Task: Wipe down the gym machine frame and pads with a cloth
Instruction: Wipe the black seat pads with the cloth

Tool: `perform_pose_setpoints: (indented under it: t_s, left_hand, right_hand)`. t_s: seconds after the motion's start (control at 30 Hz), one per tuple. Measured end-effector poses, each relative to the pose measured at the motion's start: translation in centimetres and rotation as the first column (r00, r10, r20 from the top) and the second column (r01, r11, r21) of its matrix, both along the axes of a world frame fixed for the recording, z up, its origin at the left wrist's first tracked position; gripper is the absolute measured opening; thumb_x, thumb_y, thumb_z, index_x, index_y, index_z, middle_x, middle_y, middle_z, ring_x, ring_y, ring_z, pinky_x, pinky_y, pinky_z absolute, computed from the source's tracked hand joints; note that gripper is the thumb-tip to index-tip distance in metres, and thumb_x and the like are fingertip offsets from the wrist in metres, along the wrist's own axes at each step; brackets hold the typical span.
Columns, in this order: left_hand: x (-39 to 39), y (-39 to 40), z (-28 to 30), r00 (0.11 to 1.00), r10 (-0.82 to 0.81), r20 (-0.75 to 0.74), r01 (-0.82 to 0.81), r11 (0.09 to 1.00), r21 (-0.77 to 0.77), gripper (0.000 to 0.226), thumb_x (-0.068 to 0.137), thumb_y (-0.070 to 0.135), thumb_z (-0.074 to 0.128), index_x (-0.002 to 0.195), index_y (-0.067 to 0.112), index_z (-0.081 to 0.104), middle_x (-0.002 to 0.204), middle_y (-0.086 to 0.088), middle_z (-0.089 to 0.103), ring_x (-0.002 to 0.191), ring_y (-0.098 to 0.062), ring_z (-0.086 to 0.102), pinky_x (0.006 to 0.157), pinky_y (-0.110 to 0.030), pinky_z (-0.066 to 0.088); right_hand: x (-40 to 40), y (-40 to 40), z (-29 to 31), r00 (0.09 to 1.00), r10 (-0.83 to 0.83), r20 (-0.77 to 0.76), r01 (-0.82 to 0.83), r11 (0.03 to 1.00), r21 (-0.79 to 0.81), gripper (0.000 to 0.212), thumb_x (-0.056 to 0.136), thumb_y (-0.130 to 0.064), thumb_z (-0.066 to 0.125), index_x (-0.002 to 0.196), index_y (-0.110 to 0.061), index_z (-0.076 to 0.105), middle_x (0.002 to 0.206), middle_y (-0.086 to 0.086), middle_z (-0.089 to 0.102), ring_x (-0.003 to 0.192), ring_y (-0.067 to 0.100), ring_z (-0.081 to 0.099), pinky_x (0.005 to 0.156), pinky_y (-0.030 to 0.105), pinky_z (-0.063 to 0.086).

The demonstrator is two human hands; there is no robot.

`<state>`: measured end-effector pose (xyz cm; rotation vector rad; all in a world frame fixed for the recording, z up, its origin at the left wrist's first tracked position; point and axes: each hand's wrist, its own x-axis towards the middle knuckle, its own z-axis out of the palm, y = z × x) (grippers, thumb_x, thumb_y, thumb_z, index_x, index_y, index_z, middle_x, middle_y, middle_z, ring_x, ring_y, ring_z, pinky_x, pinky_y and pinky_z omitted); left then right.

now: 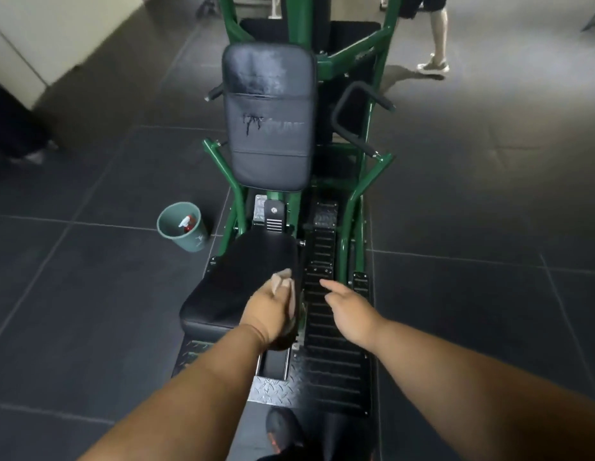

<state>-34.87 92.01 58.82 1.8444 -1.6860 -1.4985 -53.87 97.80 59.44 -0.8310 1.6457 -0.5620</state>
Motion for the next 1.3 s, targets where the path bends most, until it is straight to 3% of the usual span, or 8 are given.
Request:
perform_pose_setpoints:
  t_s: [0.17,0.37,0.43,0.53,0.67,0.93,1.1,1.3]
  left_hand:
    - [2.5,-2.1,3.2,0.906,0.355,-0.229,-0.352,0.934,0.053,0.025,0.110,0.030,0.049,0.123,0.017,0.066,0.108,0.000,0.069,0.098,-0.007,0.066,0.080,-0.014,0.042]
    - [3.4,-1.5,3.5,0.535,0.674,-0.510,-0.304,0.717,0.628,0.042,0.110,0.037,0.051,0.129,0.005,0.070,0.122,-0.023,0.074,0.117,-0.036,0.071,0.105,-0.048,0.054]
    - [3.2,-1.0,3.4,0.566,0.640,-0.520,-0.298,0.747,0.595,0.033,0.109,0.028,0.053,0.129,0.006,0.068,0.119,-0.023,0.075,0.115,-0.037,0.072,0.104,-0.049,0.055]
    - [4.2,0.0,2.6,0.775,0.531,-0.343,-0.457,0.845,0.277,0.027,0.101,0.019,0.066,0.128,0.015,0.065,0.102,-0.005,0.078,0.094,-0.024,0.076,0.091,-0.040,0.061]
    - [8.0,0.9,1.4,0.773,0.630,-0.077,-0.628,0.776,0.048,0.039,0.093,0.018,0.064,0.131,0.028,0.061,0.106,0.005,0.068,0.089,-0.019,0.070,0.090,-0.040,0.059]
    - [9.8,3.0,0.8,0.511,0.839,0.185,-0.847,0.528,-0.053,0.029,0.089,0.021,0.051,0.111,0.027,0.068,0.106,0.010,0.072,0.104,-0.019,0.067,0.094,-0.033,0.050]
    - [4.6,4.0,0.3,0.434,0.849,0.301,-0.855,0.494,-0.160,0.040,0.091,0.030,0.056,0.130,0.029,0.066,0.131,0.005,0.062,0.122,-0.022,0.062,0.111,-0.044,0.049]
    - [-2.0,2.1,-0.1,0.449,0.747,0.490,-0.808,0.574,-0.134,0.070,0.101,0.039,0.059,0.164,0.029,0.030,0.170,-0.005,0.018,0.153,-0.034,0.026,0.127,-0.046,0.028]
  right_hand:
    - [3.9,-4.1,1.5,0.998,0.047,0.042,-0.043,0.994,-0.097,0.048,0.107,-0.028,0.057,0.154,-0.030,0.048,0.092,-0.005,0.064,0.075,0.011,0.057,0.067,0.022,0.046]
    - [6.0,-6.9,2.4,0.959,0.188,0.211,-0.175,0.982,-0.077,0.052,0.089,-0.026,0.073,0.140,-0.026,0.061,0.126,0.002,0.073,0.118,0.018,0.070,0.108,0.035,0.050]
    - [6.1,-7.3,2.7,0.953,0.187,0.236,-0.176,0.982,-0.067,0.035,0.091,-0.014,0.068,0.125,-0.017,0.070,0.115,0.008,0.078,0.110,0.024,0.074,0.104,0.041,0.055]
    - [6.0,-7.9,2.8,0.983,0.175,0.063,-0.170,0.982,-0.084,0.023,0.088,-0.009,0.067,0.108,-0.019,0.073,0.101,0.009,0.079,0.095,0.026,0.076,0.095,0.048,0.058]
    - [7.0,-9.9,1.8,0.929,0.332,-0.166,-0.353,0.928,-0.120,0.019,0.092,-0.022,0.063,0.097,-0.039,0.068,0.089,-0.002,0.076,0.081,0.018,0.072,0.081,0.042,0.058]
    - [12.6,-11.2,-2.5,0.300,0.789,-0.536,-0.954,0.254,-0.160,0.052,0.091,-0.067,0.041,0.139,-0.055,0.056,0.112,-0.006,0.044,0.105,0.021,0.051,0.102,0.037,0.045]
    - [6.5,-14.6,-5.0,0.302,0.749,-0.589,-0.953,0.246,-0.175,0.074,0.077,-0.074,0.020,0.138,-0.055,0.057,0.103,-0.001,0.042,0.094,0.028,0.055,0.091,0.036,0.048]
    - [2.5,-18.5,-6.8,0.283,0.724,-0.629,-0.955,0.272,-0.117,0.041,0.106,-0.050,0.049,0.146,-0.044,0.055,0.117,0.005,0.051,0.104,0.034,0.057,0.097,0.042,0.049]
